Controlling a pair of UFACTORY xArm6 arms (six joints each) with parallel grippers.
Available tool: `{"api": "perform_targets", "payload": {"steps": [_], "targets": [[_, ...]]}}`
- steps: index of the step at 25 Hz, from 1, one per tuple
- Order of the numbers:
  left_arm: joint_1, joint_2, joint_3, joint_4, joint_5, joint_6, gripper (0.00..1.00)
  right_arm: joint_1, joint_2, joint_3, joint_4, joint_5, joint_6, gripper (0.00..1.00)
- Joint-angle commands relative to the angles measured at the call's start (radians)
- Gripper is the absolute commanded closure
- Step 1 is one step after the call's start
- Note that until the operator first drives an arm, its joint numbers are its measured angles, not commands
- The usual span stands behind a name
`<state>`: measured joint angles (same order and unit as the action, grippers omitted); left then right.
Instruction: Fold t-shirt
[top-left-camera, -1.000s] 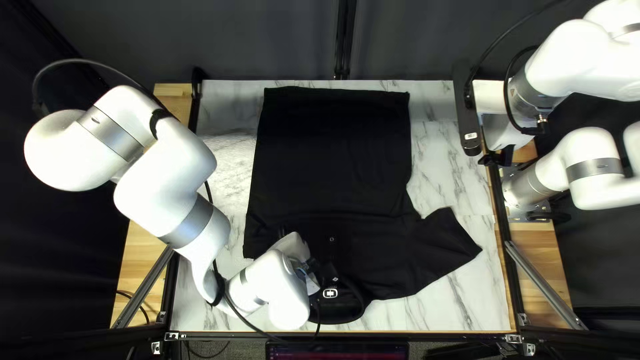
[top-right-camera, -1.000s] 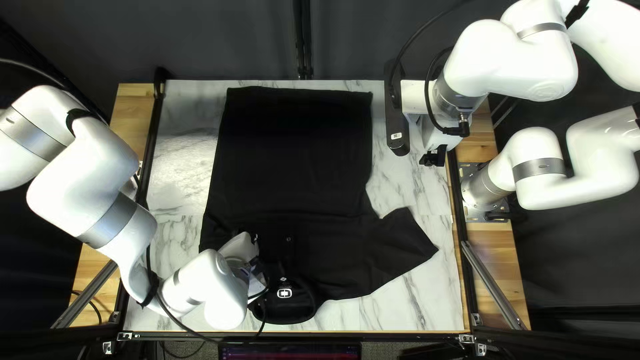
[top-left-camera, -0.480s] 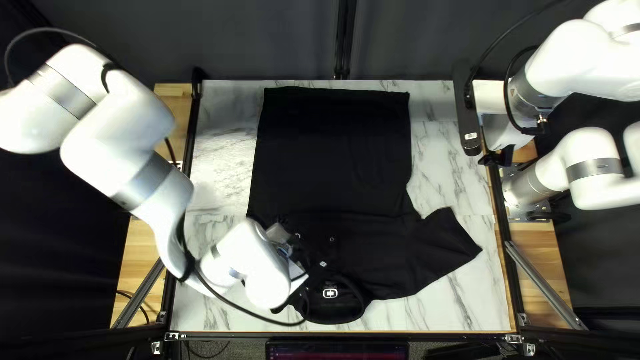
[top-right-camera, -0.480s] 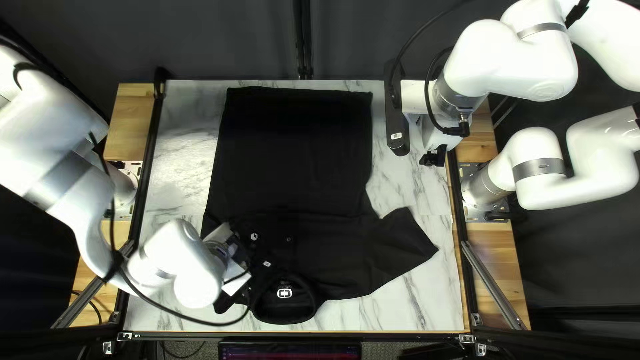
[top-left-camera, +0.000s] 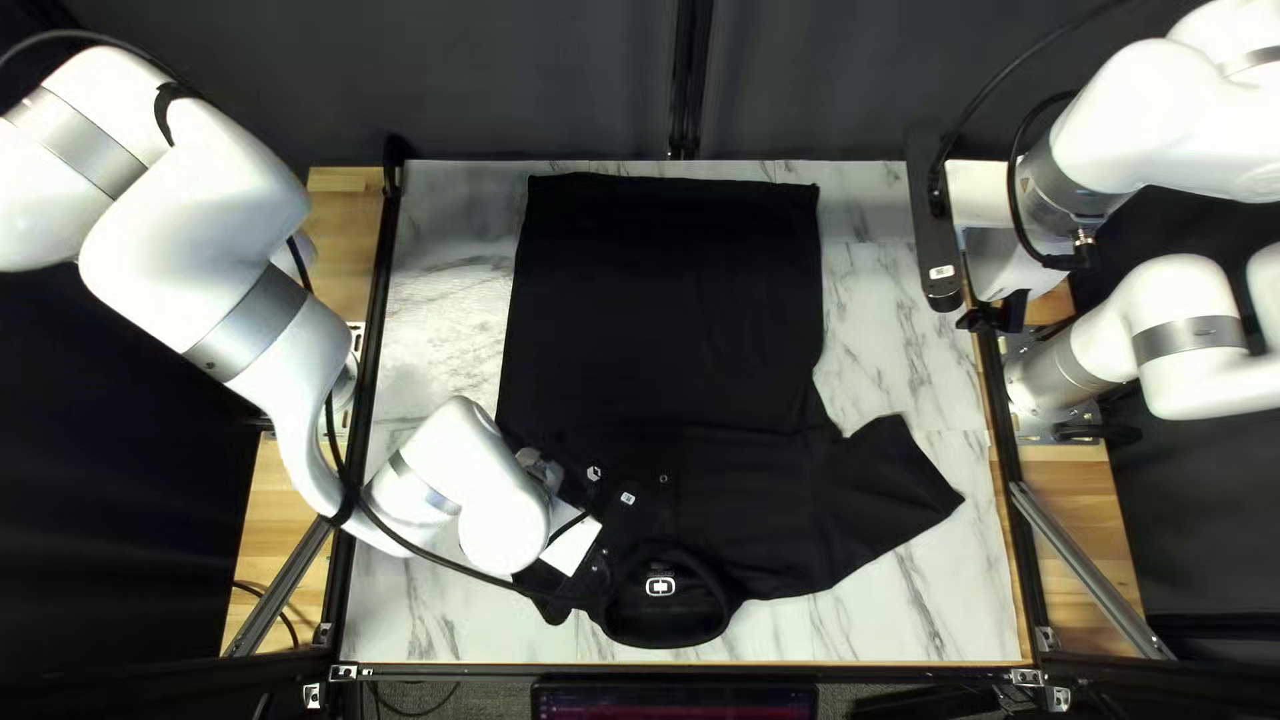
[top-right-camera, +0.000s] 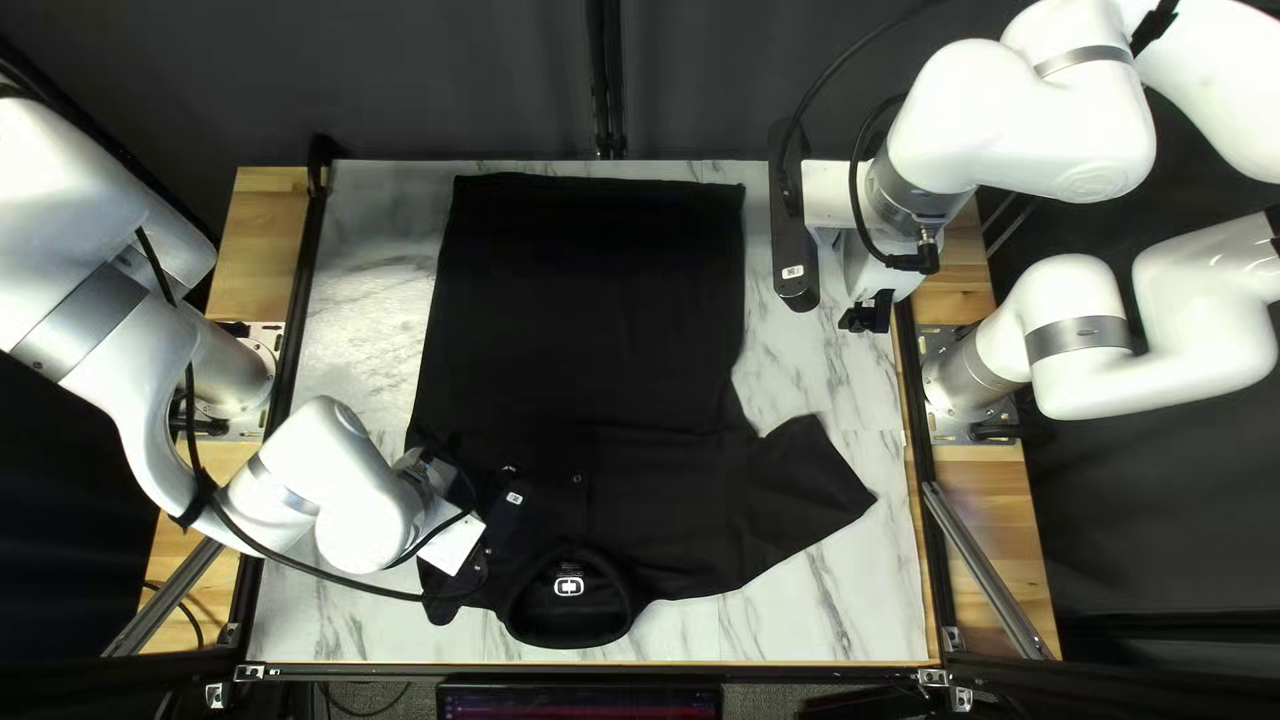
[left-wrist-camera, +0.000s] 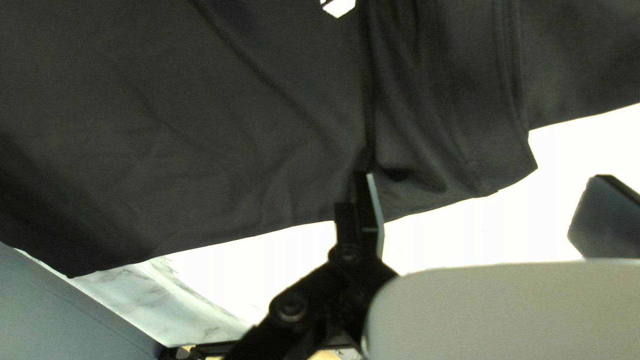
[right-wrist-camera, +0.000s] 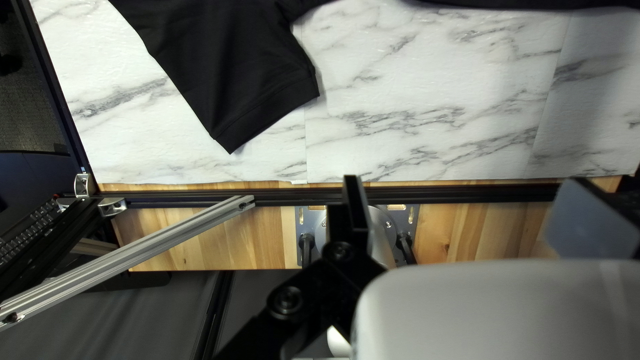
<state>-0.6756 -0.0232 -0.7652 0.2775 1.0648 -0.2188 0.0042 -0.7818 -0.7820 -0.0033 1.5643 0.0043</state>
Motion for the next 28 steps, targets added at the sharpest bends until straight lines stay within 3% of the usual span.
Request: {"api": "perform_targets", "payload": {"steps": [1,10,28], "targets": [[-0.060,0.003,0.012,0.055,0.023,-0.012,0.00,0.000,0.000,0.000,0.000,0.000,0.000,0.00],[-0.100,0.125,-0.019,0.149,-0.013,-0.053,0.00,0.000,0.000,0.000,0.000,0.000,0.000,0.00],[-0.135,0.129,0.072,0.211,-0.089,-0.139,0.03,0.000,0.000,0.000,0.000,0.000,0.000,0.00]]}}
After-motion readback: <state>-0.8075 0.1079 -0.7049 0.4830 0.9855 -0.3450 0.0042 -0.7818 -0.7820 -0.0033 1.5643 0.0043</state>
